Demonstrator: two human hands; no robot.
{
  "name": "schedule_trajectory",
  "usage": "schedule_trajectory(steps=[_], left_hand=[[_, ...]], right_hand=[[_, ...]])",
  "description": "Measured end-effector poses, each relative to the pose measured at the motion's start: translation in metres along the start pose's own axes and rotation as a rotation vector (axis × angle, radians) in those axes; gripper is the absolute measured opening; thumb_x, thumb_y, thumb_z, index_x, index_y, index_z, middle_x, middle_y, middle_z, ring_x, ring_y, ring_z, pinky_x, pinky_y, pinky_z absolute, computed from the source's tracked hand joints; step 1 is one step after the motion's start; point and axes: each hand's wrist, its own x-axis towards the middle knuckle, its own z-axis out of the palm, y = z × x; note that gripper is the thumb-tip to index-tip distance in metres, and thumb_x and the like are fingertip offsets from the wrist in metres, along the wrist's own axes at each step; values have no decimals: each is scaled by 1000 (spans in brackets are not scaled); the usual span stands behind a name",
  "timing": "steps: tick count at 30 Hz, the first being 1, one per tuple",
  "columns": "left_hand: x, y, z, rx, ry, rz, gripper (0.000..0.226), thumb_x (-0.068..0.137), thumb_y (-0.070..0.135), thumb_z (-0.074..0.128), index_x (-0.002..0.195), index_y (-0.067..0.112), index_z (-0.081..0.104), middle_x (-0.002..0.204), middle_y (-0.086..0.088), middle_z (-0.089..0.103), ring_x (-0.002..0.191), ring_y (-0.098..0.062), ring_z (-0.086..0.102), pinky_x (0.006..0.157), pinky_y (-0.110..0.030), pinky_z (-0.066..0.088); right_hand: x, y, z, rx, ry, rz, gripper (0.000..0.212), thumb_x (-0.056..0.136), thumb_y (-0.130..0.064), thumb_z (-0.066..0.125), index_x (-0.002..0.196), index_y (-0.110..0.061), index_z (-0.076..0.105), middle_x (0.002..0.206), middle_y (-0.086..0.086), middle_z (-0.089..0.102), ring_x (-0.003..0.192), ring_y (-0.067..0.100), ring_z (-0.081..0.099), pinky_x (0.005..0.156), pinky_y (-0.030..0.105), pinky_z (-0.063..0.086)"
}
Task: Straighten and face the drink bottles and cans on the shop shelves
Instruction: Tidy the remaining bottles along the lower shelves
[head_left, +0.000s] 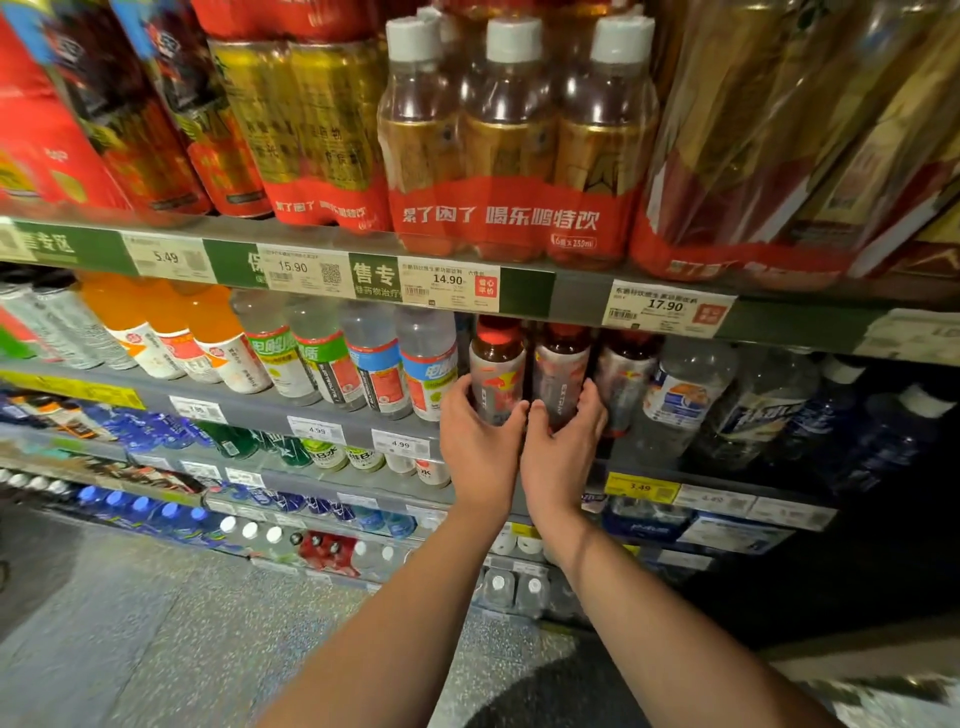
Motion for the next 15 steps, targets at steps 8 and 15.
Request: schedule_trajectory(steps=[8, 15], left_hand=[[0, -7, -12, -20, 84, 70, 60, 70, 38, 86, 116, 23, 50, 106, 8, 52, 99, -15, 57, 83, -36, 53], [11, -35, -27, -165, -92, 43, 53, 72, 36, 87, 114, 36, 54, 98, 14, 61, 87, -9, 63, 76, -25, 54]], right_hand=[[1, 1, 9, -20, -36, 27, 66, 92, -15, 65, 149, -9, 32, 148, 15, 48, 135, 31, 49, 111, 45, 42], [10, 5, 18, -144, 5, -28, 84, 82, -22, 80, 149, -6, 33, 149, 15, 48, 137, 31, 48, 112, 45, 42]])
